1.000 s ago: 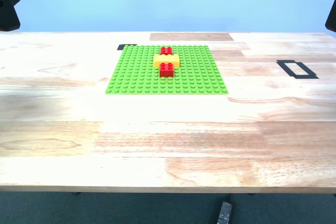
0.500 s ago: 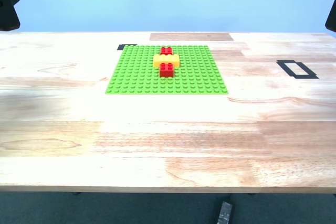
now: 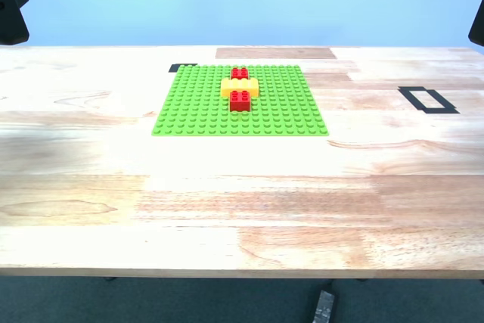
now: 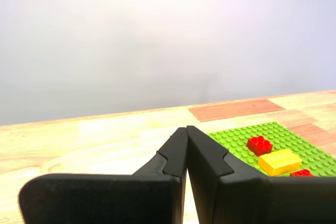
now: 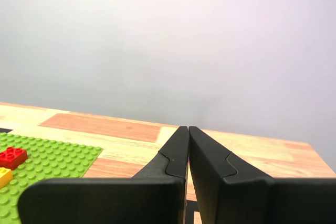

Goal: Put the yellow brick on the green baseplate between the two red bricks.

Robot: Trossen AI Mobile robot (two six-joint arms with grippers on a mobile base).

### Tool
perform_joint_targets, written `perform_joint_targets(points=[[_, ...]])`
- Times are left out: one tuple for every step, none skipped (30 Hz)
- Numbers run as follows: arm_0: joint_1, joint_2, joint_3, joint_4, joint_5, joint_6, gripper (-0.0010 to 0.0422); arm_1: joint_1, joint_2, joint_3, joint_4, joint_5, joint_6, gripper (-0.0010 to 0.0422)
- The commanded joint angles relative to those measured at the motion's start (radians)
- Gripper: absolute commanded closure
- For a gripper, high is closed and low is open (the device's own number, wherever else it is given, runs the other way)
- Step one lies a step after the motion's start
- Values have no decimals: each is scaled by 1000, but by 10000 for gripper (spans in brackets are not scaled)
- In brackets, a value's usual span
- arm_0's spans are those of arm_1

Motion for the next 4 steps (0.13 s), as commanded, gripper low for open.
perform_joint_targets(points=[[0, 0, 1, 0, 0, 0, 412, 0, 0, 0, 0, 0, 0, 413], [0, 0, 0, 1, 0, 0, 413, 0, 0, 0, 0, 0, 0, 413], [0, 0, 0, 0, 0, 0, 412, 0, 0, 0, 0, 0, 0, 413], [0, 0, 0, -1, 0, 0, 412, 0, 0, 0, 0, 0, 0, 413]])
